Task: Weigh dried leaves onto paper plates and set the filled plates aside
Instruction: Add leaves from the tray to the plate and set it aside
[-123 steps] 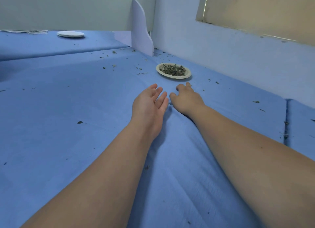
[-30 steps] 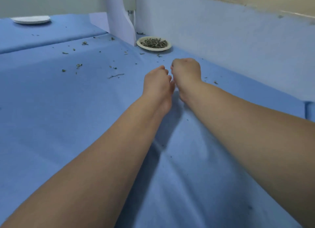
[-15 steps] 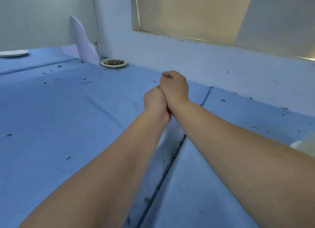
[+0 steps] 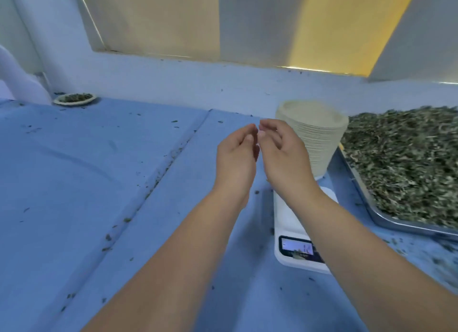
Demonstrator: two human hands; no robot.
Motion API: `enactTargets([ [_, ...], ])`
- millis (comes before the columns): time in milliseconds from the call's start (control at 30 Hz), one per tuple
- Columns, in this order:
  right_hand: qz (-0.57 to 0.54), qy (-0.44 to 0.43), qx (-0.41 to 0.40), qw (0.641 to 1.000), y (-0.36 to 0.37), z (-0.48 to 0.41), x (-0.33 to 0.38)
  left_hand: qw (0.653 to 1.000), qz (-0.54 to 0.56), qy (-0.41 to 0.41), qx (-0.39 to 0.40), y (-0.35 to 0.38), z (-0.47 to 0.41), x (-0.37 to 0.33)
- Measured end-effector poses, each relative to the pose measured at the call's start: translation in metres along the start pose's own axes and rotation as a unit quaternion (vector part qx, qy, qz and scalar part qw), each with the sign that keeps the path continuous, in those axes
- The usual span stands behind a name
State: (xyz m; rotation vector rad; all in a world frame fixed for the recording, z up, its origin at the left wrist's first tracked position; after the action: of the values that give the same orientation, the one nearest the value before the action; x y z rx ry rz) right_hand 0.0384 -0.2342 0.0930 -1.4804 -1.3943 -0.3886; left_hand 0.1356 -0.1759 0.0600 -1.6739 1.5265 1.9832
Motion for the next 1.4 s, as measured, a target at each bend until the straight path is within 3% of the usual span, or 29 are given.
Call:
enactTargets([
  [100,0.014,0.010,-0.032,0.999,-0.055,0.017,-0.028,0.984,-0.151,0.070,0.068,0.040,0.009,0.008],
  [233,-0.008,0.052,-0.073,0.996,-0.113,0.027,-0.070,0.913,-0.335,0.144,0.183,0.095,0.011,0.028],
  [367,0.048,0.099,-0.112,0.988,-0.157,0.032,-0.120,0.779,-0.532,0.227,0.240,0.132,-0.005,0.044],
  [467,0.135,0.114,-0.088,0.980,-0.176,0.031,-0.154,0.701,-0.634,0.223,0.238,0.144,-0.030,0.056],
  [633,0.329,0.063,-0.076,0.939,-0.194,0.035,-0.179,0.670,-0.671,0.221,0.226,0.155,-0.053,0.057],
  [767,0.367,0.054,-0.044,0.928,-0.188,0.033,-0.186,0.627,-0.711,0.203,0.245,0.165,-0.059,0.057],
  [833,0.381,0.064,-0.037,0.922,-0.185,0.034,-0.188,0.621,-0.718,0.188,0.251,0.167,-0.062,0.056],
  [933,0.389,0.069,-0.037,0.918,-0.184,0.036,-0.188,0.663,-0.690,0.150,0.250,0.167,-0.066,0.053],
  [1100,0.381,0.078,-0.060,0.919,-0.187,0.037,-0.190,0.680,-0.676,0.162,0.235,0.167,-0.064,0.051],
  [1267,0.414,0.077,-0.039,0.906,-0.184,0.035,-0.193,0.727,-0.639,0.163,0.191,0.166,-0.063,0.035],
  [1333,0.420,0.074,-0.032,0.904,-0.183,0.034,-0.195,0.722,-0.639,0.189,0.185,0.169,-0.063,0.029],
  [1400,0.422,0.076,-0.030,0.903,-0.183,0.033,-0.195,0.692,-0.660,0.231,0.177,0.171,-0.059,0.024],
])
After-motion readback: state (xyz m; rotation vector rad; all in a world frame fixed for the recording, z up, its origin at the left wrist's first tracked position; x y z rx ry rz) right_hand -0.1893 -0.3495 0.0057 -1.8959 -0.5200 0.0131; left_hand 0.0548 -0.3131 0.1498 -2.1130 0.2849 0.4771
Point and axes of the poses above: each hand's wrist, its own z-axis away from the middle knuckle, its own y-axis out of the palm, x = y × z, the point moved 9 cm from there along -z, towards the middle knuckle, and after that the axes turned 15 degrees about z, right-handed, at the moved point
